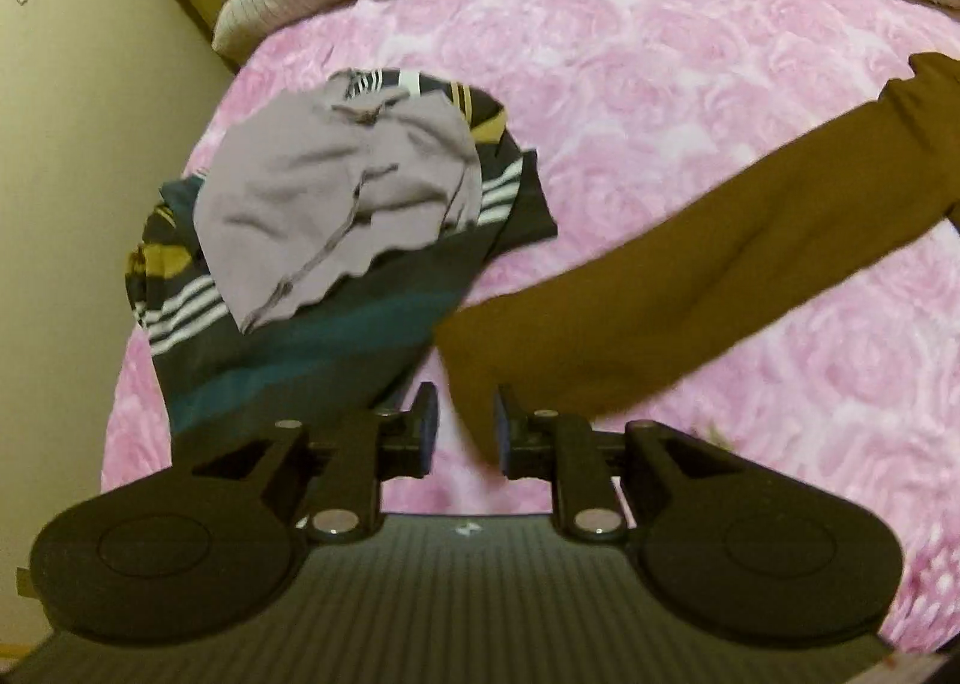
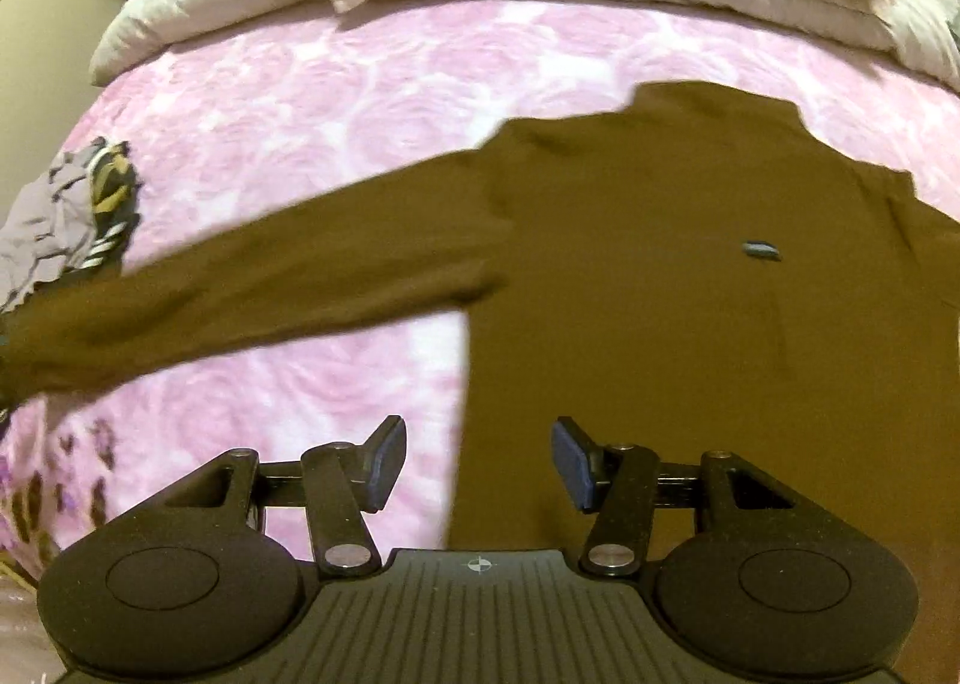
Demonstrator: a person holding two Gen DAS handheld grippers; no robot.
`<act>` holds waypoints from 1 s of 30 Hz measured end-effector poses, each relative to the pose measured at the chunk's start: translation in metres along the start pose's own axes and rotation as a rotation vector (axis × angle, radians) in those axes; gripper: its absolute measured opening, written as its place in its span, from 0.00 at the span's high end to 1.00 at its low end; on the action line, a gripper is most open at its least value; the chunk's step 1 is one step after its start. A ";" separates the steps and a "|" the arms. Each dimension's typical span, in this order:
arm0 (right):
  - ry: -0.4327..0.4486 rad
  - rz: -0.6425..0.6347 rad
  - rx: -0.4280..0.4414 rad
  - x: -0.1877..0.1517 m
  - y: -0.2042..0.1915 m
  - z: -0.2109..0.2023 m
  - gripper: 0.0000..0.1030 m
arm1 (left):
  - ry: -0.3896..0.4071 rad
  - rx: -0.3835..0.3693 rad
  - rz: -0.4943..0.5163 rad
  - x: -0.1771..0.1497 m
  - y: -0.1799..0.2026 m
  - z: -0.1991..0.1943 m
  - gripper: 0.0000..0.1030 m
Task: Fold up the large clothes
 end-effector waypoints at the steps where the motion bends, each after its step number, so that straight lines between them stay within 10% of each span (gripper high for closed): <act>1: -0.003 -0.007 0.000 0.000 -0.007 0.001 0.51 | -0.004 -0.009 -0.004 -0.003 -0.002 0.003 0.80; 16: 0.002 0.022 -0.066 -0.006 -0.008 -0.013 0.50 | -0.015 -0.170 -0.008 0.011 0.022 0.032 0.69; 30: 0.183 0.323 -0.264 -0.038 0.228 -0.124 0.50 | 0.117 -0.287 0.157 0.097 0.220 -0.052 0.59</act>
Point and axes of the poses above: each gripper's, at about its wrist camera, not at the fingertips, and z roughly the way its jaws point, y to its right, x to its top, the point moved 5 cm from there along z, roughly the way its jaws point, and after that the axes turned 3 degrees about x, right-handed, at the moved point
